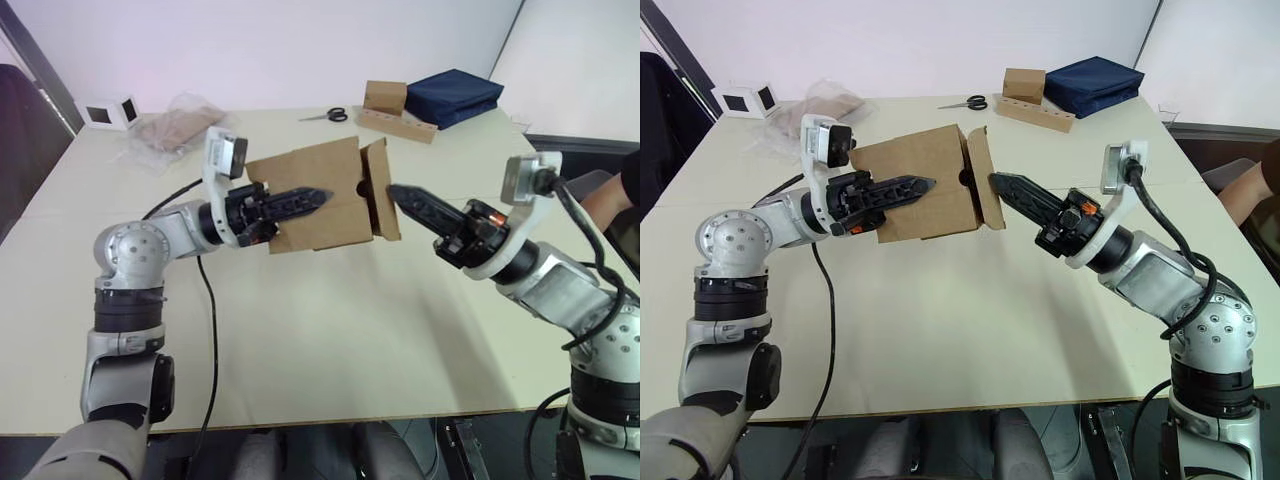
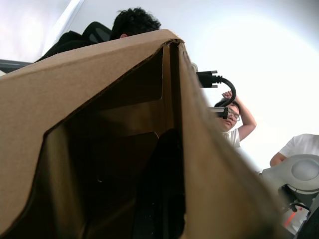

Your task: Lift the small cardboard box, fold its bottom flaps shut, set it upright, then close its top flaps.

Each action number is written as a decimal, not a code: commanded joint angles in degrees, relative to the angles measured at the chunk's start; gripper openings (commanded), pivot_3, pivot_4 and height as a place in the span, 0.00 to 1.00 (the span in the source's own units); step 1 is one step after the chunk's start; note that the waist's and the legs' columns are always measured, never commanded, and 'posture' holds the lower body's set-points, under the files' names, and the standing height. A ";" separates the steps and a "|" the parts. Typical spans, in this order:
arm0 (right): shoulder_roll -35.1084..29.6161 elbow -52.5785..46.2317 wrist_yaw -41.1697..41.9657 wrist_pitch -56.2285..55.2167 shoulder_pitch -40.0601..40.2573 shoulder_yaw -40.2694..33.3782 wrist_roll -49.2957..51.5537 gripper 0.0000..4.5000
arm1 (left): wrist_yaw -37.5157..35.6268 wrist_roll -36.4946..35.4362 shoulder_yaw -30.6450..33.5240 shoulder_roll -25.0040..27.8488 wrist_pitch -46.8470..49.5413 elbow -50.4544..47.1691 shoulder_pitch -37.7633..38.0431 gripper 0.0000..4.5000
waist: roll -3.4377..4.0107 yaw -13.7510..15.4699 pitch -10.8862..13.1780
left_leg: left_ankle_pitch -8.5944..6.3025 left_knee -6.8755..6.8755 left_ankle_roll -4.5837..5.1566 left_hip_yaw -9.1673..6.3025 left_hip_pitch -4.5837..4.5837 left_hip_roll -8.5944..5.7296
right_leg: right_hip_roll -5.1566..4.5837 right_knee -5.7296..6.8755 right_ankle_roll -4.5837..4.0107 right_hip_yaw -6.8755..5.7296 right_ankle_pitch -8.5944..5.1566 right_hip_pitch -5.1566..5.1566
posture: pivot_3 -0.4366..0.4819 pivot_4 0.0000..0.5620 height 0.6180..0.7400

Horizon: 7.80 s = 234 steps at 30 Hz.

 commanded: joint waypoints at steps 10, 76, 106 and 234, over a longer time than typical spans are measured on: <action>-0.05 -2.74 -1.54 -1.26 -0.96 0.01 -0.66 0.13 | -0.38 -2.04 0.59 -0.49 -0.18 -2.60 -0.85 0.00 | 0.00 0.00 0.00 | 0.00 0.00 0.00 0.00 0.00 0.00 | 0.00 0.00 0.00 0.00 0.00 0.00 | 0.48 0.27 1.00; -0.41 -3.46 -3.74 -4.42 -1.64 -0.33 2.19 0.13 | -0.56 0.05 -0.22 -1.65 -2.73 -1.90 -0.31 0.00 | 0.00 0.04 0.00 | 0.00 0.00 0.00 0.00 -0.01 0.00 | 0.00 -0.01 0.00 0.00 0.00 0.00 | 0.48 0.27 1.00; 2.64 -3.84 -2.86 -4.70 0.19 1.62 -8.90 0.00 | -3.69 4.44 -3.02 2.80 -3.92 1.46 -4.17 0.00 | -0.02 0.05 0.01 | 0.00 -0.01 0.00 0.00 -0.01 -0.01 | 0.01 -0.02 0.00 -0.01 0.00 -0.01 | 0.48 0.27 1.00; -1.72 2.36 22.95 -2.40 3.89 15.24 -63.82 0.00 | -18.10 41.26 -16.46 16.40 -28.70 1.43 9.55 0.00 | -0.03 -0.01 0.31 | -0.08 0.18 0.16 0.02 -0.07 -0.03 | 0.00 0.15 0.03 0.00 -0.01 -0.06 | 0.48 0.27 1.00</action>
